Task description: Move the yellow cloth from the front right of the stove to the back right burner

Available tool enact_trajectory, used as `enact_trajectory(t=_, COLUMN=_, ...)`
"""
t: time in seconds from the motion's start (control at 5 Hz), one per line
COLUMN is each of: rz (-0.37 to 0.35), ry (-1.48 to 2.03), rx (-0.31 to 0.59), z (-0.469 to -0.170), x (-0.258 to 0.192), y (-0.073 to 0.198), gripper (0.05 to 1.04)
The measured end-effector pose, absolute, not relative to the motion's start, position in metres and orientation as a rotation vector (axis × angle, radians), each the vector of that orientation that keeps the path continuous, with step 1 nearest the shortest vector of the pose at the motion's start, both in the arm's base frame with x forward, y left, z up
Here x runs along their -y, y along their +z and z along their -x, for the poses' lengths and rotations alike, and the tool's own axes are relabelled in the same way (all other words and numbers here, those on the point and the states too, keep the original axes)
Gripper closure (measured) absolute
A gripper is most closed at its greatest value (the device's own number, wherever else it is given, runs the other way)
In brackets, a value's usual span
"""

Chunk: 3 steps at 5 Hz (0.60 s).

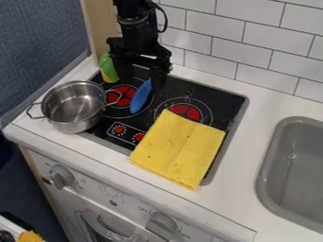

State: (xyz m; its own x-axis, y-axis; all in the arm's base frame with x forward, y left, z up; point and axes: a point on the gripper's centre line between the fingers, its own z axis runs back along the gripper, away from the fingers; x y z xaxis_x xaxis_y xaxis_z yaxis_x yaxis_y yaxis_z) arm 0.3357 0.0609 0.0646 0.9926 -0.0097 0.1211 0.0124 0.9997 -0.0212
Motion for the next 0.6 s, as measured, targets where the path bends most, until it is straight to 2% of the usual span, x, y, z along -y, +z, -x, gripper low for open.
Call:
enact_trajectory(t=0.2, rz=0.027, ry=-0.007, rx=0.099, z=-0.333, x=-0.060, y=0.056, gripper=0.082)
enact_trajectory(t=0.4, rz=0.036, ry=-0.064, rx=0.053, z=-0.310, x=-0.033, y=0.045, gripper=0.083)
enact_trajectory(t=0.6, rz=0.030, ry=-0.142, rx=0.084, z=-0.286, x=0.000, y=0.054, gripper=0.083)
